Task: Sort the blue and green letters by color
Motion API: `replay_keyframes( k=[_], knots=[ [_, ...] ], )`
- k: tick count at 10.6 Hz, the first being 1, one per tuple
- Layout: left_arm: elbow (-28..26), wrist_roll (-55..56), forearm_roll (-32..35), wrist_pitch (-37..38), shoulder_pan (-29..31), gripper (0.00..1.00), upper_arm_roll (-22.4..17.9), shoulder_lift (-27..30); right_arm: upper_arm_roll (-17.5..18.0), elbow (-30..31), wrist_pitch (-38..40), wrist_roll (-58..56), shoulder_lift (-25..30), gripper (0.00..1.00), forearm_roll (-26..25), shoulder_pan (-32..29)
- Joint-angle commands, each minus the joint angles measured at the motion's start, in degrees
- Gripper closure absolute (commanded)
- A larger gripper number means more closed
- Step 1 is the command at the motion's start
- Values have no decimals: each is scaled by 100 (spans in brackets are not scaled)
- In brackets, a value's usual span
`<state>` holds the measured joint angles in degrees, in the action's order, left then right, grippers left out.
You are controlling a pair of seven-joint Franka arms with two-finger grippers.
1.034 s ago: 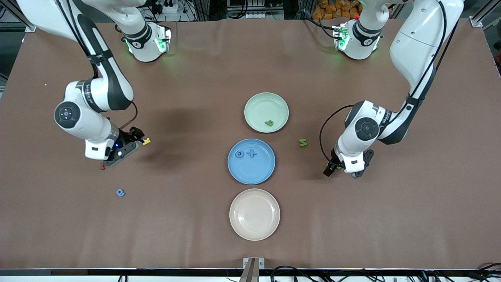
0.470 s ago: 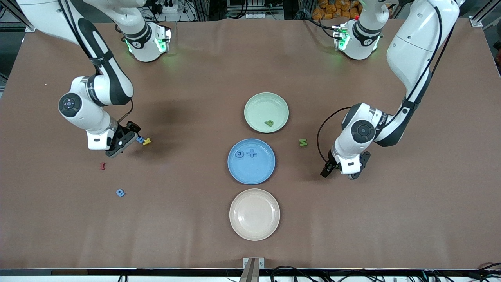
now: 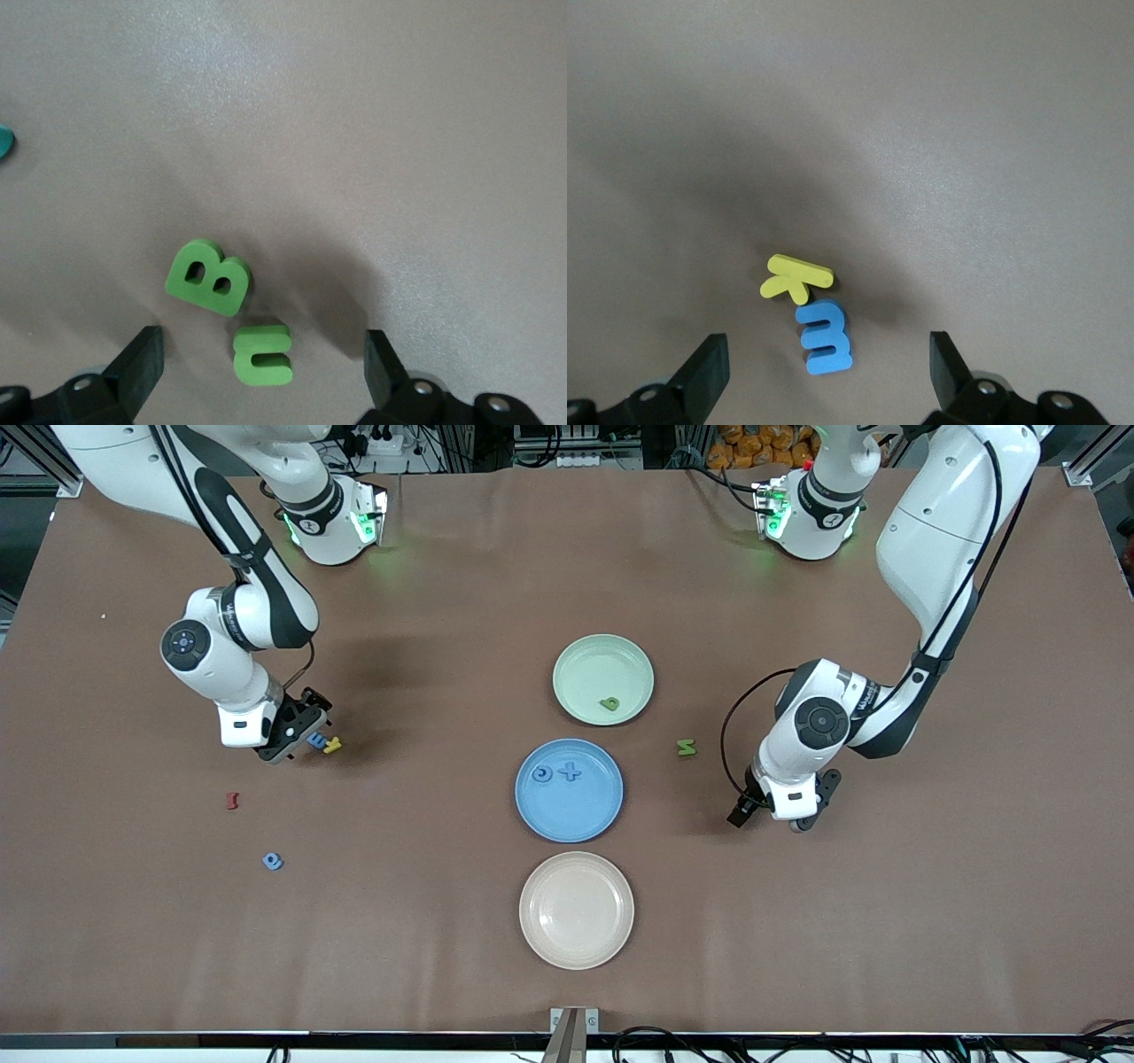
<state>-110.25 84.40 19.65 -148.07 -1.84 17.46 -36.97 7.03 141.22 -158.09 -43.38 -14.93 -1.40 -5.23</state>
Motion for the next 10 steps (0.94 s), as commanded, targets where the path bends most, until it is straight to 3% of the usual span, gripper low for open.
replay_keyframes(
  k=[1, 2, 3, 6, 8, 10],
  knots=[
    [83, 200, 214, 41, -70, 0, -49, -38, 79, 239, -598, -82, -150, 0, -289, -110],
    [74, 209, 241, 41, -131, 34, -58, -38, 88, 230, -626, -82, -203, 0, -325, -127],
    [57, 209, 250, 41, -141, 99, -58, -47, 88, 222, -627, -82, -204, 0, -334, -136],
    [30, 331, 250, 50, -150, 100, -67, -47, 79, 230, -644, -82, -265, 0, -430, -145],
    [48, 341, 250, 50, -141, 100, -67, -30, 79, 230, -688, -82, -326, 35, -930, -329],
    [83, 349, 241, 50, -123, 100, -58, 14, 79, 239, -758, -82, -344, 36, -941, -347]
  ],
)
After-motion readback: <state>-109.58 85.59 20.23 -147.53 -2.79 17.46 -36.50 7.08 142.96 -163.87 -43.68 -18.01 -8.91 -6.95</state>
